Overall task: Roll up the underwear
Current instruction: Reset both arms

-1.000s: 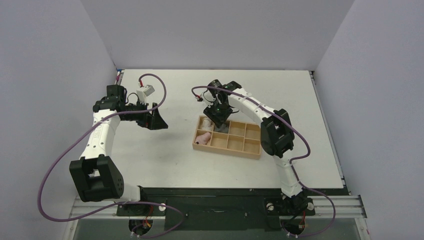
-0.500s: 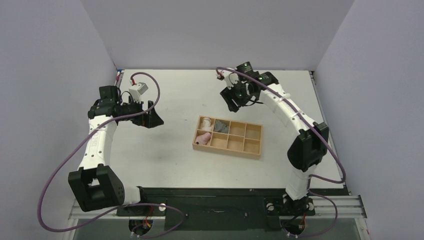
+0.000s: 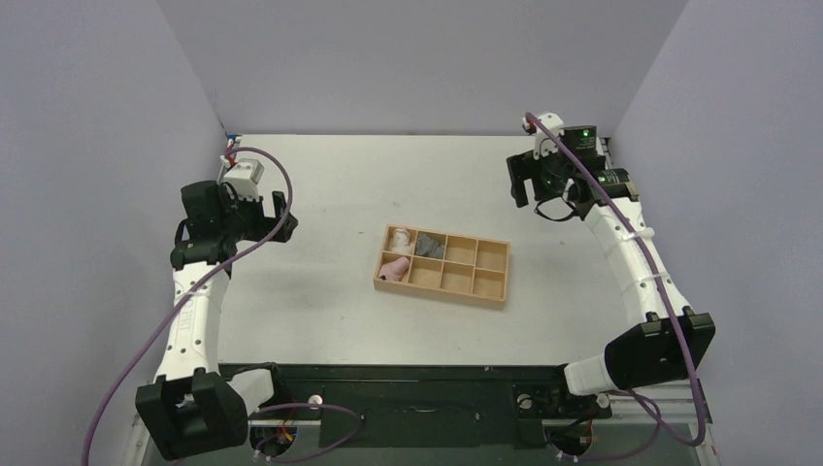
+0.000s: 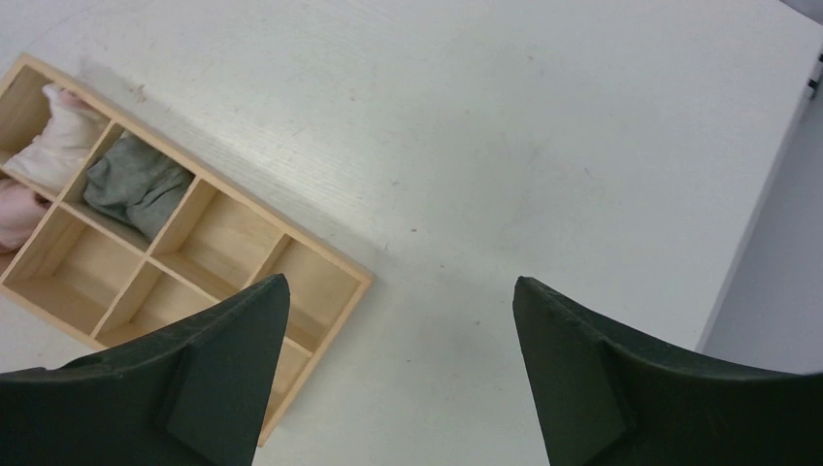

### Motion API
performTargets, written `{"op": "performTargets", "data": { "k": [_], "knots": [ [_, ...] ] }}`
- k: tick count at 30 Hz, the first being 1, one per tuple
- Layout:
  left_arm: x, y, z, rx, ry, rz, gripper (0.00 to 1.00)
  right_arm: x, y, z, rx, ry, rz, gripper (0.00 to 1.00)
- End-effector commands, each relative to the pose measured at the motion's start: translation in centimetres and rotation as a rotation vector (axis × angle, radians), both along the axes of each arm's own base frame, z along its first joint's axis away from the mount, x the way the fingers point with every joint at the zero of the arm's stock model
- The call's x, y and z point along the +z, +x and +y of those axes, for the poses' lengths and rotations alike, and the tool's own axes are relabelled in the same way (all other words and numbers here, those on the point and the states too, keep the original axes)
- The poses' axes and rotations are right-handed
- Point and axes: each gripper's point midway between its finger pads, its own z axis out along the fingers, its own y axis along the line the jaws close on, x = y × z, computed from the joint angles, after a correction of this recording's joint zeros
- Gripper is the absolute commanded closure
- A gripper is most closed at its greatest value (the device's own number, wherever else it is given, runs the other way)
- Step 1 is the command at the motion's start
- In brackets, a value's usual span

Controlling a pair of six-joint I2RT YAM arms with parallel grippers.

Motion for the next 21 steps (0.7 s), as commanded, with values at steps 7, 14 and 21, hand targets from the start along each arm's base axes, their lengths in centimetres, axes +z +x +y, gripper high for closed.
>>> {"op": "performTargets", "data": {
  "k": [7,14,21],
  "knots": [
    [2.8,2.9,1.4,0.135,-0.065,-0.176,0.03,3.3,-2.6,-9.3,-0.37,0.062,-0.223,0.17],
    [4.3,1.2,-0.1,0.083,-0.103,-0.259,0.03,2.8,-5.5,-11.8,-0.473,0.0,-0.331,0.16],
    [4.9,-0.6,-1.4,0.023,-0.121,-0.241,0.03,-0.2,-6.9,-10.6,-0.408,0.035,-0.326,0.17]
  ]
}}
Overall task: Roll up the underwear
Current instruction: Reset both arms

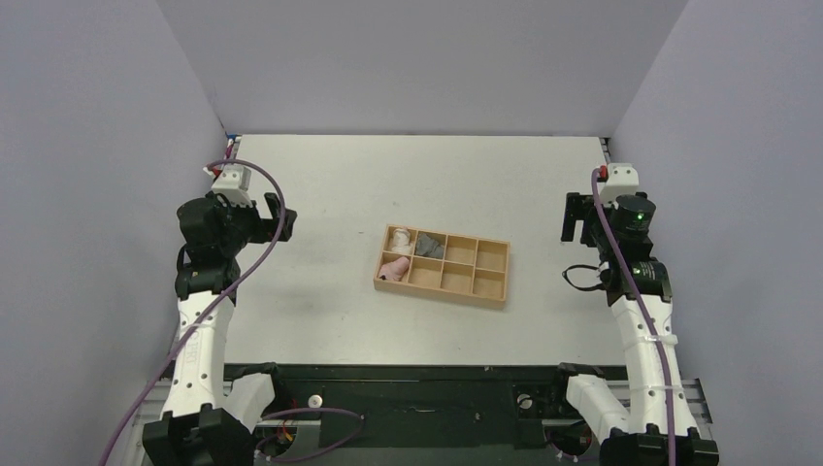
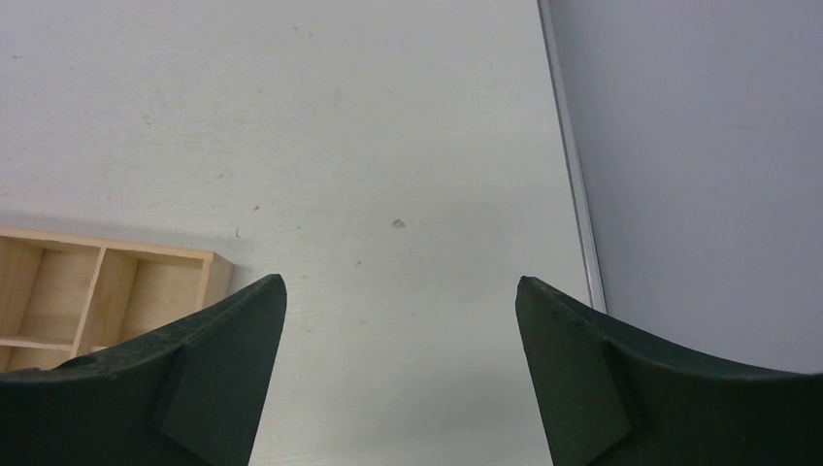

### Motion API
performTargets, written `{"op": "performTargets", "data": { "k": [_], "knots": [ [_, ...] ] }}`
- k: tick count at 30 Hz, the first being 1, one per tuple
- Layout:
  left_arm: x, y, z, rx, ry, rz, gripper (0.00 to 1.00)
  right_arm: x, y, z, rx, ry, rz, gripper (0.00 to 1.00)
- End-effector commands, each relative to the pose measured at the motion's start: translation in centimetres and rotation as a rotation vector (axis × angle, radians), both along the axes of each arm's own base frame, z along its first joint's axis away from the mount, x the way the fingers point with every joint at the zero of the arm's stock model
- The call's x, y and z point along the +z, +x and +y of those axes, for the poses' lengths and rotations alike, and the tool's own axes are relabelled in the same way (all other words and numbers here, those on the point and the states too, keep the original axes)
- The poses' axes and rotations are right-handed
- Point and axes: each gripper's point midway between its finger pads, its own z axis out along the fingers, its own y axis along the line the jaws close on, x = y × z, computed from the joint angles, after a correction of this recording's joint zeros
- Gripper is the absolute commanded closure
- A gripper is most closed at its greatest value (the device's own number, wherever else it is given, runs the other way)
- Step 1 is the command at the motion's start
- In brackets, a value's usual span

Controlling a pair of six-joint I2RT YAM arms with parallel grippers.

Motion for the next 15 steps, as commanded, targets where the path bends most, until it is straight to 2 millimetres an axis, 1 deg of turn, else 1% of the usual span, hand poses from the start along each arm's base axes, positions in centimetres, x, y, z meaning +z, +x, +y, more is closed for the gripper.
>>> {"op": "performTargets", "data": {
  "k": [1,2,3,4,5,6,8,11,15],
  "knots": [
    [2.0,-0.4,-1.1,-0.055,-0.035,-0.035,0.03,0.8,0.6,0.5,0.034,0.015,-0.087,0.17],
    [1.8,-0.5,-1.2,-0.056,-0.043,-0.029,0.03,0.6,0.5,0.5,0.043,0.014,-0.083,0.17],
    [1.0,-0.6,-1.2,-0.053,-0.055,-0.015,0.03,0.6,0.4,0.5,0.047,0.017,-0.085,0.17],
    [1.3,-0.5,-1.2,-0.05,-0.049,-0.04,0.03,0.5,0.3,0.5,0.05,0.017,-0.082,0.17],
    [0.5,-0.6,-1.0,-0.048,-0.028,-0.041,0.03,0.3,0.2,0.3,0.051,0.017,-0.081,0.17],
    [0.8,-0.7,-0.8,-0.042,-0.01,-0.064,0.03,0.2,0.2,0.3,0.054,0.009,-0.08,0.18],
    [0.2,-0.7,-0.3,-0.024,0.02,-0.059,0.03,0.1,0.2,-0.1,0.046,0.003,-0.081,0.19],
    [-0.5,-0.8,-0.2,-0.028,0.033,-0.05,0.03,0.3,0.3,-0.3,0.038,0.006,-0.083,0.19],
    [-1.2,-0.7,-0.2,-0.032,0.033,-0.031,0.03,0.0,0.1,-0.6,0.033,0.007,-0.076,0.2]
  ]
}}
